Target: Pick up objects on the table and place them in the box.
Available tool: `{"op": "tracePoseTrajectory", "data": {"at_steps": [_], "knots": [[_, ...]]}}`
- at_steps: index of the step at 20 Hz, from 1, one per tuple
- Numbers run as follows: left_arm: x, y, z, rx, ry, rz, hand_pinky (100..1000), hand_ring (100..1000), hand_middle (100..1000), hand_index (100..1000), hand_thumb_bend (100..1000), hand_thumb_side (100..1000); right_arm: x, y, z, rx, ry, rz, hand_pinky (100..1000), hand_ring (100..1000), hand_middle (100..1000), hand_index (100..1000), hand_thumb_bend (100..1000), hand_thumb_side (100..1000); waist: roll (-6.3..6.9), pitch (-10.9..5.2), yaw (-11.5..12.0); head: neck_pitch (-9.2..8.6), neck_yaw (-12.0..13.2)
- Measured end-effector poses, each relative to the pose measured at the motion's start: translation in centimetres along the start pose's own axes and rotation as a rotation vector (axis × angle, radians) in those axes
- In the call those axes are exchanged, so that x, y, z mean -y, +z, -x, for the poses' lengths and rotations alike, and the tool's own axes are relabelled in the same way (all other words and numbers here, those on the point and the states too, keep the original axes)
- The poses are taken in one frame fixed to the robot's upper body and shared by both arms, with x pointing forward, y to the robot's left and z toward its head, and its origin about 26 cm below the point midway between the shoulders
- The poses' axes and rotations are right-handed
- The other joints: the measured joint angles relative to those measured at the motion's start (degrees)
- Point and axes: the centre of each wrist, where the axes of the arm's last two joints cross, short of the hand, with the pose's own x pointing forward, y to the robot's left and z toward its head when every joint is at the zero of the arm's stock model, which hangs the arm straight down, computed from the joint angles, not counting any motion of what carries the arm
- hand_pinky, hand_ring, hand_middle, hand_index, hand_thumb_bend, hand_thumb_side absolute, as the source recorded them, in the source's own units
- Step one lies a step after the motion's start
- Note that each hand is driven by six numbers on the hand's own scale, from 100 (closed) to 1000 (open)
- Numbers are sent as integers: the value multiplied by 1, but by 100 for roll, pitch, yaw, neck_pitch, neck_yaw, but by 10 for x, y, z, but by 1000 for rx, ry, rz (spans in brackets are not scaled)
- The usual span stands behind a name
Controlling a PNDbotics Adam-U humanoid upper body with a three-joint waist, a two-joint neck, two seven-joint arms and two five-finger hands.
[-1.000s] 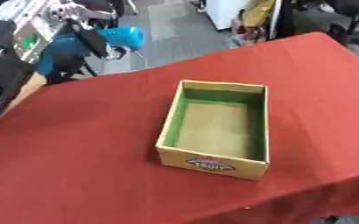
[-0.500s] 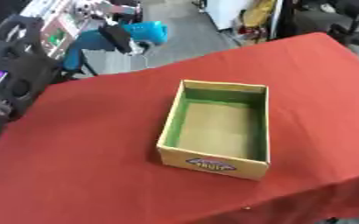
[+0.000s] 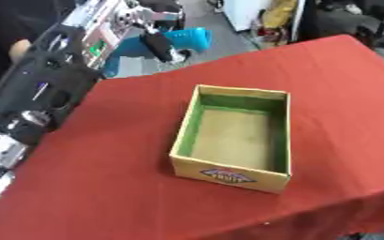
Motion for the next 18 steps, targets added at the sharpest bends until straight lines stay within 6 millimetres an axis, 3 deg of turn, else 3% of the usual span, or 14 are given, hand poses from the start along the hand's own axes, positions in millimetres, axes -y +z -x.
{"op": "tracePoseTrajectory", "data": {"at_steps": [18], "knots": [[28,-27,-26,37,-20,9,252,100,100,100,100,344,1,-2,-2,6,-9,33,601,807,824,998,400,1000,-23,43,-3,0,132]]}}
